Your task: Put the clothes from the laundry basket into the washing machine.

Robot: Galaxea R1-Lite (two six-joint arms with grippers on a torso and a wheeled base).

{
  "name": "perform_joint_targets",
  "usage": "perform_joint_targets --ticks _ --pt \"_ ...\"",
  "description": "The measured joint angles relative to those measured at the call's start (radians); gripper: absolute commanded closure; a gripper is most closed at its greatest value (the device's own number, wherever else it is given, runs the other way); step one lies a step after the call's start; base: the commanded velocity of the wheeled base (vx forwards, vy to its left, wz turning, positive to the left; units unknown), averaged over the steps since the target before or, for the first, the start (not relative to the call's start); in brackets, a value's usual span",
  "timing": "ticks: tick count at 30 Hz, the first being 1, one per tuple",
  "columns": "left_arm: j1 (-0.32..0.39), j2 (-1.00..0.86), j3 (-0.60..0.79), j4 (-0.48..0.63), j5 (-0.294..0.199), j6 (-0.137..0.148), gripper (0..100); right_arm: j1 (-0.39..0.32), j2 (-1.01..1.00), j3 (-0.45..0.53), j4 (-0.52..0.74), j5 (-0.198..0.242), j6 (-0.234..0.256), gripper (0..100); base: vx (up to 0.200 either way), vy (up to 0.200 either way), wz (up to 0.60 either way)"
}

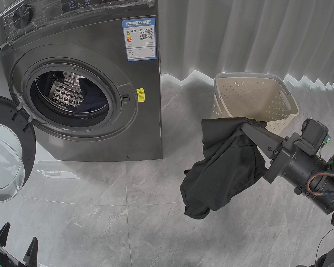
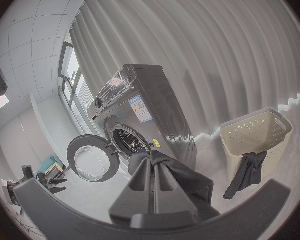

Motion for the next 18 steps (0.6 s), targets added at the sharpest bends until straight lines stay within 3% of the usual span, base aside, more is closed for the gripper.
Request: perform_joint_targets --ticks 13,18 --pt "0.0 0.0 0.0 -0.001 0.0 -0.001 0 0.0 0.0 0.007 0.003 0.0 -0.002 100 0.0 0.2 0.0" --pt "0.0 0.0 0.0 0.0 0.001 -0.002 0 0.0 0.0 0.007 0.003 0.0 -0.002 100 0.0 0.0 0.0"
